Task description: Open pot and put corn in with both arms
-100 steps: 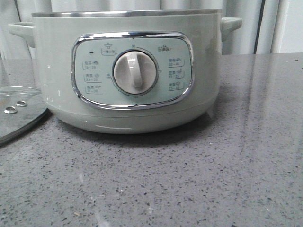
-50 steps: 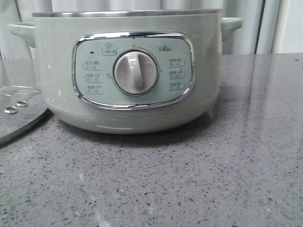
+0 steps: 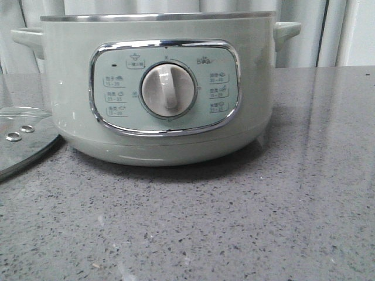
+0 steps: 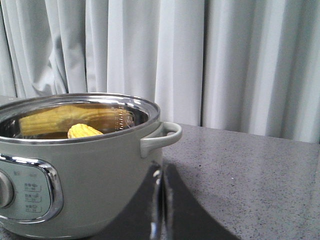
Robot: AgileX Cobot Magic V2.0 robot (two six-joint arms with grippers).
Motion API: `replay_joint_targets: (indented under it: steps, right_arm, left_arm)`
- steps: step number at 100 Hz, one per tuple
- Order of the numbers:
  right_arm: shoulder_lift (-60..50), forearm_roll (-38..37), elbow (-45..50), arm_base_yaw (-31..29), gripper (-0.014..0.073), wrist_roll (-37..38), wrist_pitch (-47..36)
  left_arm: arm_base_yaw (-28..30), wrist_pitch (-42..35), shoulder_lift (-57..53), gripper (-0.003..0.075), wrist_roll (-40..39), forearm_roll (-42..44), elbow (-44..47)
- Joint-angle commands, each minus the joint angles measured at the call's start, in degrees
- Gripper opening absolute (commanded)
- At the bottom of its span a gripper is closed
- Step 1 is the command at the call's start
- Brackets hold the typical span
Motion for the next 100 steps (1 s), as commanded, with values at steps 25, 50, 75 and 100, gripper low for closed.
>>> replay_joint_targets:
  steps: [25, 50, 75, 100]
  right_arm:
    - [0.4, -0.6, -1.6, 0.0, -0.0064, -0.7, -4.8]
    - [0.4, -0.6, -1.6, 0.0, -0.0064, -0.7, -4.8]
    - [0.4, -0.6, -1.6, 0.0, -0.0064, -0.7, -4.8]
    - [-1.3, -2.4, 0.4, -1.0, -0.0064, -1.1, -5.7]
  left_arm:
    - [1.2, 11.8, -1.7, -0.0020, -0.1, 0.4, 1.2]
    - [1.2, 11.7, -1.7, -0.0020, -0.1, 0.4, 1.2]
    - [1.2, 11.7, -1.7, -0.0020, -0.1, 0.4, 1.2]
    - [1.2, 11.7, -1.7, -0.0020, -0.1, 0.4, 1.2]
